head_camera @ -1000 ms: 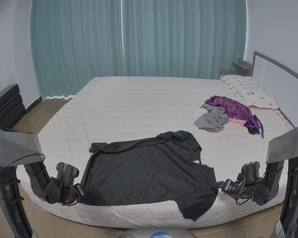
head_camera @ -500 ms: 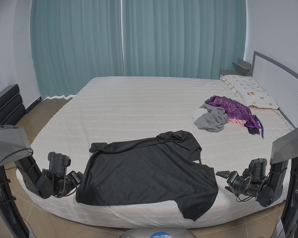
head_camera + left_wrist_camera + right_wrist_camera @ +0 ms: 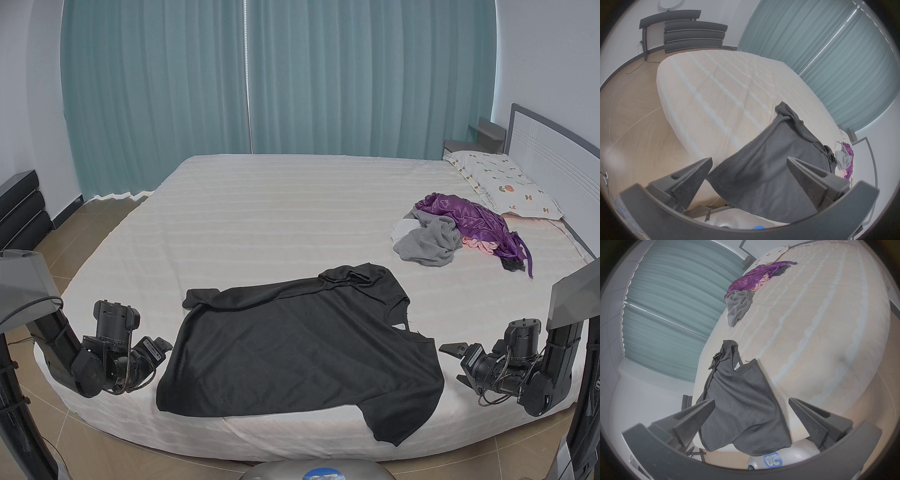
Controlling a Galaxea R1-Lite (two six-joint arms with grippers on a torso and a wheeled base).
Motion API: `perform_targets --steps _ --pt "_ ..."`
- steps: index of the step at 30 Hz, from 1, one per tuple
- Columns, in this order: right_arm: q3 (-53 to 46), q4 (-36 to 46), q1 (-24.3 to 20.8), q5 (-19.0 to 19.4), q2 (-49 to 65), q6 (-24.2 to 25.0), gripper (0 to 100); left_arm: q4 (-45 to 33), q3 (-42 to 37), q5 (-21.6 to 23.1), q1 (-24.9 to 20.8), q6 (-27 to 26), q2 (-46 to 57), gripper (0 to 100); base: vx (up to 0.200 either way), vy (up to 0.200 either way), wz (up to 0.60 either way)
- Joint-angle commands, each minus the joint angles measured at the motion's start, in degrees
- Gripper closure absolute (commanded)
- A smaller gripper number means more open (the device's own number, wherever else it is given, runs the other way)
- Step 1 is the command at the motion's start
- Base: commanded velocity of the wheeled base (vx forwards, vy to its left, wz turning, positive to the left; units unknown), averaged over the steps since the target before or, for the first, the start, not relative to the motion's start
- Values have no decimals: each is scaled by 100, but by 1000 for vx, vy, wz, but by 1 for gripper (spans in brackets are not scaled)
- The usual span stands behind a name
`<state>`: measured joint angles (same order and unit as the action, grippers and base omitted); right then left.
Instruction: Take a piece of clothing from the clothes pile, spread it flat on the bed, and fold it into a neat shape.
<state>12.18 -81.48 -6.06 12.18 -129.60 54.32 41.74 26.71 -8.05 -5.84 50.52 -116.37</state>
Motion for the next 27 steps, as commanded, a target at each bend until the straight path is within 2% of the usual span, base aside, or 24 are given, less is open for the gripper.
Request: perform_targets --steps 1,5,9,18,27 --pt "13 -8 8 4 31 0 0 10 1 -4 -5 2 -8 0 0 0 0" --pt "21 -8 8 4 22 0 0 62 -8 -4 -23 20 0 0 0 0 0" --pt "57 -8 17 -5 14 8 0 71 1 -4 -146 283 -17 0 0 0 0" --pt "57 -8 8 -5 5 8 0 71 36 5 -190 310 -26 0 200 0 0" --pt "57 1 -18 -5 -30 8 0 71 185 5 -181 406 -140 0 0 0 0"
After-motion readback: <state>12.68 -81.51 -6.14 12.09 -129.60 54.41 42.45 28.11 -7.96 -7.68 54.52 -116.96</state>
